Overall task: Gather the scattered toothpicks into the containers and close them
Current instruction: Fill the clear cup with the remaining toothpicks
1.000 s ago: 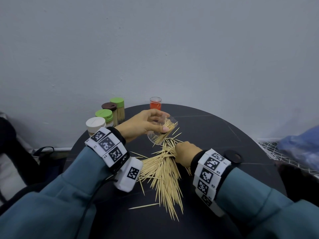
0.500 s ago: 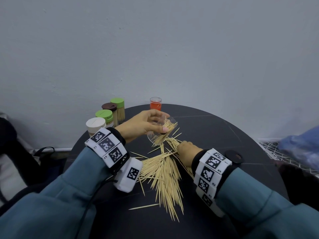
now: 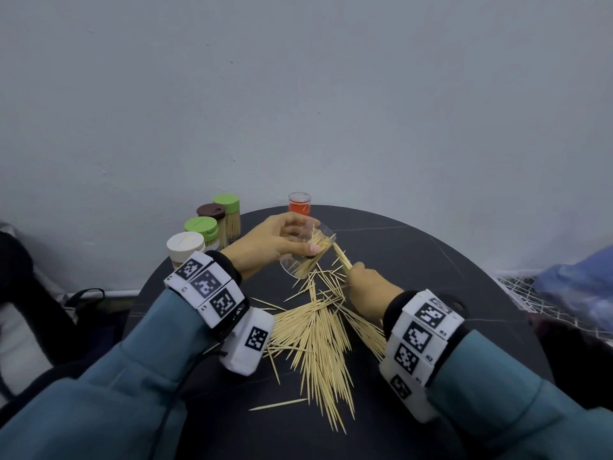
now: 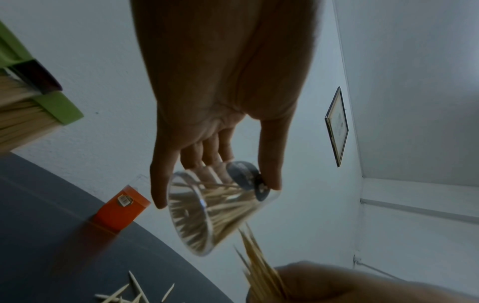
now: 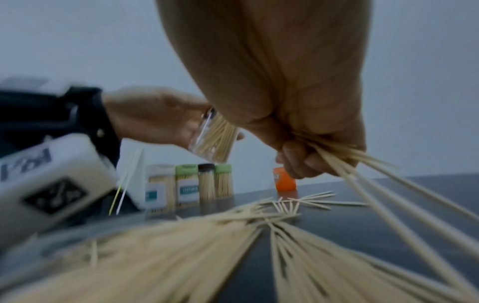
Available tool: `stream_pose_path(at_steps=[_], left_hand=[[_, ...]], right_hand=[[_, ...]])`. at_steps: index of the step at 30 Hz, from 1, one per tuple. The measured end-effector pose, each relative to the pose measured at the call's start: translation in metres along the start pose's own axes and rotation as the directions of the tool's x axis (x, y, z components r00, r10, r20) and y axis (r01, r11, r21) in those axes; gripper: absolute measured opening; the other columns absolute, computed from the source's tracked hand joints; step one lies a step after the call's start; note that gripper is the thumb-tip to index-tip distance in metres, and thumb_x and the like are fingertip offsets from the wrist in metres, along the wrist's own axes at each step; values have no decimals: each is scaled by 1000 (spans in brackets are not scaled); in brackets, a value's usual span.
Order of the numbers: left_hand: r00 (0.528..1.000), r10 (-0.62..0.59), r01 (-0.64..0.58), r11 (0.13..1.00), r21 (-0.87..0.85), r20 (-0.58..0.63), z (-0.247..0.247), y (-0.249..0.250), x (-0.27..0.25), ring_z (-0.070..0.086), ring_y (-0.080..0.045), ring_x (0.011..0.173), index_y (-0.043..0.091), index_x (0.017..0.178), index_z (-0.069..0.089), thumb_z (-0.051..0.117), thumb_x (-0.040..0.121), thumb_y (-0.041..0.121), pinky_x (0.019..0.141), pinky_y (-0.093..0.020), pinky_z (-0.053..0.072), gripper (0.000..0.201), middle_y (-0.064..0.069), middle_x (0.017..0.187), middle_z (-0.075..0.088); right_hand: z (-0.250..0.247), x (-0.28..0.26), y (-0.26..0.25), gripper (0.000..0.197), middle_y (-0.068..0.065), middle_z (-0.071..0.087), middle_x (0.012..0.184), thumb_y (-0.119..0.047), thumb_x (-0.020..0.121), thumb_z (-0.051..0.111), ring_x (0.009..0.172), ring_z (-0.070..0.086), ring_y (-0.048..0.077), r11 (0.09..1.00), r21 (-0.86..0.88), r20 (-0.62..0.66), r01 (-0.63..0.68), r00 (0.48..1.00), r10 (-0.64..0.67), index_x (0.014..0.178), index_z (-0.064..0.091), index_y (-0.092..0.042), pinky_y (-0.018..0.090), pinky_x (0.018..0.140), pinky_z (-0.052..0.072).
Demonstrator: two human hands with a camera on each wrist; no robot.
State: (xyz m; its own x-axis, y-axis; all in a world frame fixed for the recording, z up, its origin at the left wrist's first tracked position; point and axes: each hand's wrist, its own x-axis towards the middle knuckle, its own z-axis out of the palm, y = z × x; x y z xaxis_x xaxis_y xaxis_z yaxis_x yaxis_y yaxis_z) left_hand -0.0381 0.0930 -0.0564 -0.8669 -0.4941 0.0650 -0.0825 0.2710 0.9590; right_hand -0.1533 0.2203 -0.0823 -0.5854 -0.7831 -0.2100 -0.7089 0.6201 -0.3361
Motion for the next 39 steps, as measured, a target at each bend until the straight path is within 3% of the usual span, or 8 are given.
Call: stream_pose_path(at_steps=[6, 11, 16, 25, 28, 31, 34, 39], left_hand=[[992, 4, -11, 998, -57, -127, -3, -2, 3, 60, -14, 100, 13, 120, 53, 70, 80, 1, 73, -15, 52, 45, -8, 117, 61], [998, -12, 9, 999, -46, -63, 0, -5, 2, 60, -17, 104, 11, 121, 54, 72, 77, 0, 84, -22, 51, 49, -11, 117, 61], [1000, -25, 25, 999, -34, 5, 3, -4, 1, 59, -21, 110, 9, 126, 53, 73, 77, 2, 88, -23, 49, 53, -9, 115, 61], [996, -40, 42, 999, -31, 74, 2, -5, 0, 64, -19, 102, 12, 124, 56, 73, 77, 3, 95, -36, 50, 50, -4, 109, 65], [996, -33, 38, 997, -67, 80, 2, -5, -1, 65, -14, 96, 12, 123, 56, 72, 78, 1, 83, -27, 54, 48, -2, 104, 66], [998, -28, 34, 992, -123, 50, 1, -5, 0, 62, -17, 105, 11, 128, 53, 75, 72, 13, 79, -27, 48, 60, -4, 112, 65], [999, -20, 26, 984, -176, 37, 1, -4, 1, 62, -18, 104, 13, 126, 54, 75, 68, 17, 76, -28, 47, 62, -5, 114, 64], [999, -2, 13, 978, -207, 53, -1, -4, 1, 61, -17, 103, 18, 120, 57, 78, 63, 17, 83, -31, 49, 61, -3, 110, 65]], right_hand=[[-29, -4, 4, 15, 2, 45, 88, -7, 99, 27, 68, 40, 9, 891, 413, -125, 187, 981, -148, 105, 40, -9, 17, 54, 32], [-57, 1, -14, 28, -2, 38, 69, -4, 100, 19, 58, 33, 8, 599, 750, -229, 281, 960, -163, 84, 38, -17, 18, 57, 30], [-64, 6, -33, 28, -2, 33, 66, -6, 102, 20, 54, 29, 8, 316, 889, -263, 331, 935, -238, 83, 37, -16, 17, 54, 28], [-71, 14, -49, 28, -3, 33, 63, -6, 103, 21, 42, 34, 1, 67, 913, -375, 402, 893, -248, 82, 38, -16, 15, 49, 31], [-64, 16, -49, 25, -1, 37, 66, -7, 103, 22, 52, 37, 6, 34, 916, -386, 401, 899, -205, 86, 39, -14, 16, 54, 34], [-51, 14, -45, 17, 0, 53, 72, -11, 103, 25, 60, 55, 10, 110, 904, -393, 413, 904, -168, 101, 42, -8, 14, 55, 46], [-38, 9, -41, 26, 6, 66, 93, -12, 103, 25, 69, 65, -4, 140, 889, -406, 436, 892, -197, 113, 45, 1, 5, 58, 46], [-22, 1, -34, 26, -4, 63, 108, -14, 101, 32, 78, 58, -13, 251, 908, -287, 334, 936, -205, 109, 57, -15, -2, 59, 42]])
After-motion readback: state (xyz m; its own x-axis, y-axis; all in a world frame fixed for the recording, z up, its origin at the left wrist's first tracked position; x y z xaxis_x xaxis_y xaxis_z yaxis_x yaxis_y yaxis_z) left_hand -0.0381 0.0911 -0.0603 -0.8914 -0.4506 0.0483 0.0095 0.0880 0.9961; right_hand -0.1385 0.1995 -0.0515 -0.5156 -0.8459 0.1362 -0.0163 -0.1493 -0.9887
